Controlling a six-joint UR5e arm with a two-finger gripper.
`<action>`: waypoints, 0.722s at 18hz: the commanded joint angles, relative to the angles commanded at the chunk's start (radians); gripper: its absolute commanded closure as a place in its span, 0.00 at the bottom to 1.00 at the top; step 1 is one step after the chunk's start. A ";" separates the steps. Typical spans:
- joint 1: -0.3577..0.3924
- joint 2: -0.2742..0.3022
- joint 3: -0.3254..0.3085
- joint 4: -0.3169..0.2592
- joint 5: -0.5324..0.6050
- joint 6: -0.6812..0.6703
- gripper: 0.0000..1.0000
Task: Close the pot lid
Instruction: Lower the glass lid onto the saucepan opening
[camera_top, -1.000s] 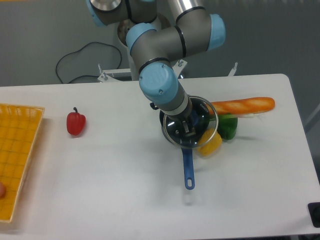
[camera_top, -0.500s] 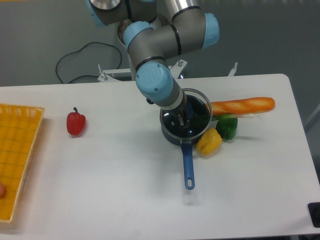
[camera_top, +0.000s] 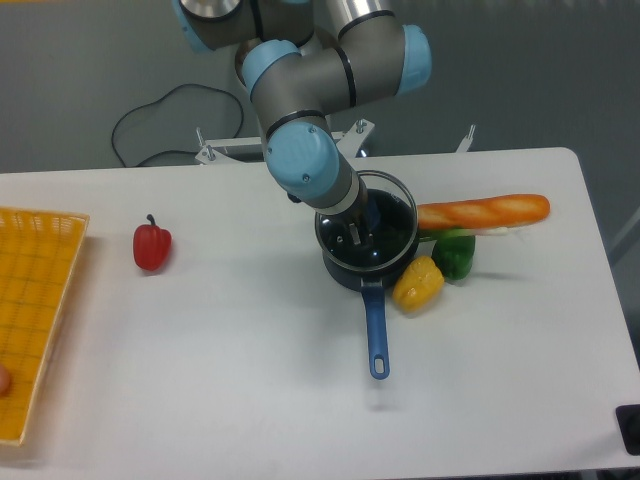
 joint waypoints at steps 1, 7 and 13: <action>0.000 0.000 0.000 0.000 0.000 -0.002 0.43; -0.008 -0.003 0.000 0.000 0.006 -0.008 0.43; -0.011 -0.008 -0.003 0.000 0.038 -0.014 0.43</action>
